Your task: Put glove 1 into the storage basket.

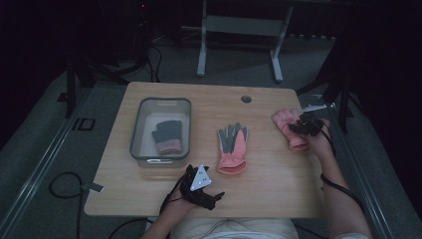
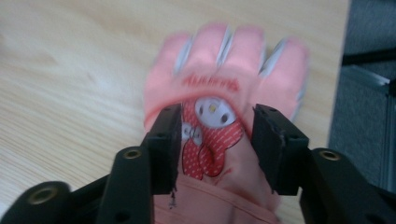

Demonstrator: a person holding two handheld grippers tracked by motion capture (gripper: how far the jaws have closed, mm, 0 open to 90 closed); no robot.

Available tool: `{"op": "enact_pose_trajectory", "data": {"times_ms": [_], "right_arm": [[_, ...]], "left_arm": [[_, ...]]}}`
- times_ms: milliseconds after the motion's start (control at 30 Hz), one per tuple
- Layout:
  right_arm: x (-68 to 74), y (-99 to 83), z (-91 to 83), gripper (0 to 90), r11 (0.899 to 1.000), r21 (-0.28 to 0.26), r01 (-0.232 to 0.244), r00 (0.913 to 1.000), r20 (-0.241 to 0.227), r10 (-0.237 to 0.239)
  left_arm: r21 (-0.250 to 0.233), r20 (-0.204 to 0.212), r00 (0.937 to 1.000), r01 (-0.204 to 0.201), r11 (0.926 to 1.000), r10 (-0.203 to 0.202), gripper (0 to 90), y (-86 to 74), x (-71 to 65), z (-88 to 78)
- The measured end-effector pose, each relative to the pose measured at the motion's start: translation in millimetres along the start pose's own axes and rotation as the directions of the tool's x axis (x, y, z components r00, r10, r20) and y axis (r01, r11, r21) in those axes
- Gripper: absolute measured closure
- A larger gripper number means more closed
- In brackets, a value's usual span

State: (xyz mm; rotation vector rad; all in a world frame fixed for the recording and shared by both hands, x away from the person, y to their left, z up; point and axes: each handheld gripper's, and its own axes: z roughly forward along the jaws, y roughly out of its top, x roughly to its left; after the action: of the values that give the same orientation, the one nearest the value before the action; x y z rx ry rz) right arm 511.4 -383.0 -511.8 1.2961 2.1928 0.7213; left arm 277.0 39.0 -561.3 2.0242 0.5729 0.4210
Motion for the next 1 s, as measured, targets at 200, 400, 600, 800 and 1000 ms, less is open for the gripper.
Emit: {"op": "enact_pose_trajectory", "data": {"times_ms": [200,400,600,800,1000], "right_arm": [[3.5,-0.9,4.2,84.2,0.998,0.044,-0.053,0.9982,0.03,0.051],[14.9,4.1,-38.9,86.9,0.987,-0.012,-0.16,0.987,0.008,0.161],[37.9,7.7,-88.7,87.0,0.977,-0.102,-0.188,0.9818,0.004,0.19],[63.4,6.3,-114.4,86.9,0.974,-0.124,-0.188,0.9816,0.011,0.191],[82.8,-1.2,-135.4,86.9,0.965,-0.161,-0.205,0.9784,-0.009,0.207]], "left_arm": [[0.007,-0.009,0.9999,-0.009,0.9999,0.009,0.8,-0.2,0.1,0.5],[0.004,-0.011,0.9998,-0.018,0.9998,0.018,0.8,0.1,-0.7,0.2],[0.007,-0.016,0.9998,-0.008,0.9999,0.008,0.8,-0.6,1.3,0.5],[0.0,-0.012,0.9999,-0.01,1.0,0.01,0.8,-0.3,0.6,0.1],[-0.001,-0.011,0.9999,-0.012,0.9999,0.012,0.8,0.0,0.2,-0.4]]}}
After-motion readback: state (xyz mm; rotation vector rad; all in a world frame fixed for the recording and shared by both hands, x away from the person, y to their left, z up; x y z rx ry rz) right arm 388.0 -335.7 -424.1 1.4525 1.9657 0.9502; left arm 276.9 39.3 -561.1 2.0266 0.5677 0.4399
